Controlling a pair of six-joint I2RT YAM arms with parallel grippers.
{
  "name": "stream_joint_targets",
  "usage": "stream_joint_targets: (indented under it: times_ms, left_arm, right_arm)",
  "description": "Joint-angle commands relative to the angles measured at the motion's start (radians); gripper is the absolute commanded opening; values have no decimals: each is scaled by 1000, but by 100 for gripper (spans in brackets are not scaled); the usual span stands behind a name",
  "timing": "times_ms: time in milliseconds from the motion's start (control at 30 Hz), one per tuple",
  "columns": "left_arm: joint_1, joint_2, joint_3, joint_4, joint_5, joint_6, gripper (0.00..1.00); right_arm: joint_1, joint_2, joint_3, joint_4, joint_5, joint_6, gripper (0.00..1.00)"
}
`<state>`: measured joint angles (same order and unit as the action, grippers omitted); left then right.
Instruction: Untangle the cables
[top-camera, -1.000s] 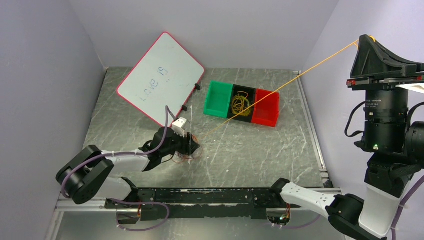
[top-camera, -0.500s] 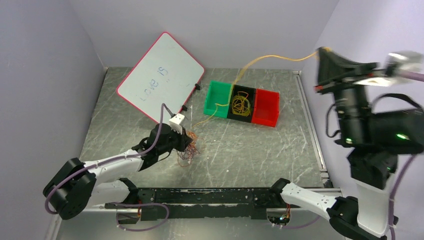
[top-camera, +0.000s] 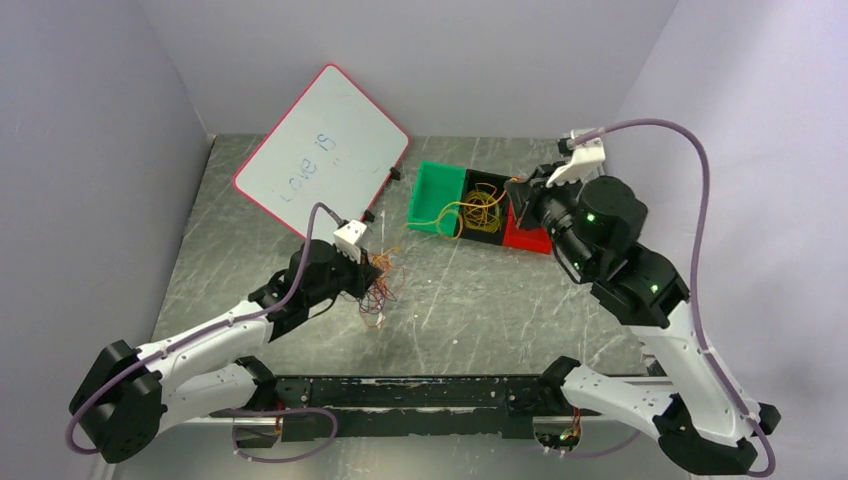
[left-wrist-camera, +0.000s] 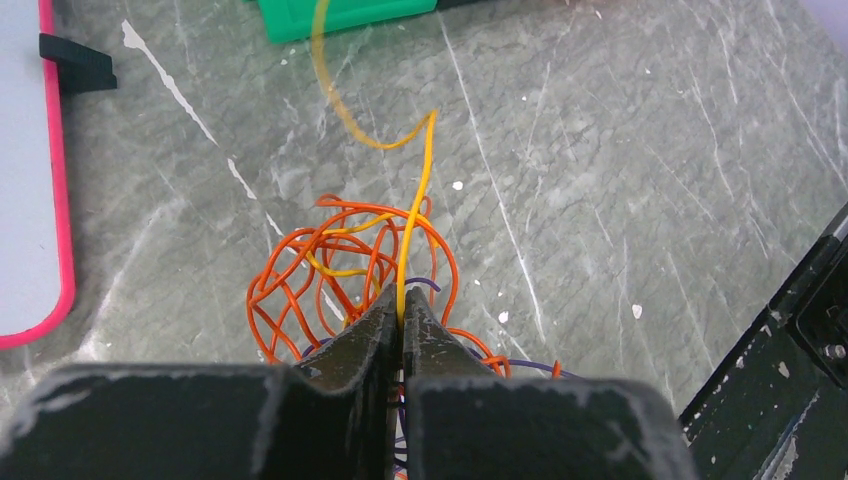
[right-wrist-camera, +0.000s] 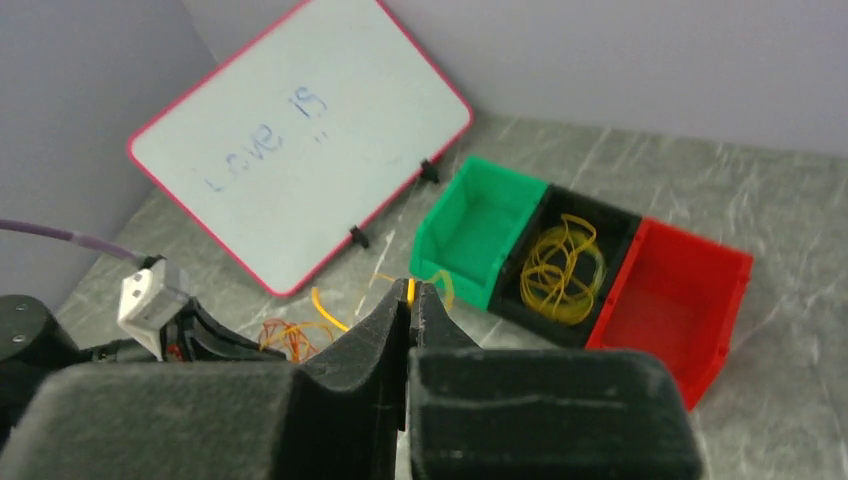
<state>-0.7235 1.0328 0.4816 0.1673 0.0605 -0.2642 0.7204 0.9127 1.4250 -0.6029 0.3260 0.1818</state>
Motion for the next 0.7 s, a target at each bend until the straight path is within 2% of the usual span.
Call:
stream_joint_targets:
  times_ms: [0, 100, 233, 367, 433, 567, 667]
  left_arm:
    - [1, -21, 50, -75, 27, 42, 7]
    - [0, -3, 85, -147, 10, 51, 7]
    - [-1, 71, 198, -333, 5, 79, 7]
    - [-1, 124, 276, -487, -24, 91, 7]
    - [-1, 166, 309, -547, -18, 113, 7]
    - [-12, 254, 366, -619, 11, 169, 7]
    - [-26, 298, 387, -630, 8, 205, 7]
  right_arm:
    - [4, 42, -36, -145, 119, 145, 3]
    - [4, 38, -98, -229, 241, 224, 4]
    - [5, -2, -172, -294, 360, 343, 6]
    - [4, -49, -206, -364, 481, 430, 13]
    - [5, -77, -224, -389, 529, 472, 19]
    - [4, -141, -239, -398, 561, 515, 38]
    - [5, -170, -222, -390, 559, 505, 47]
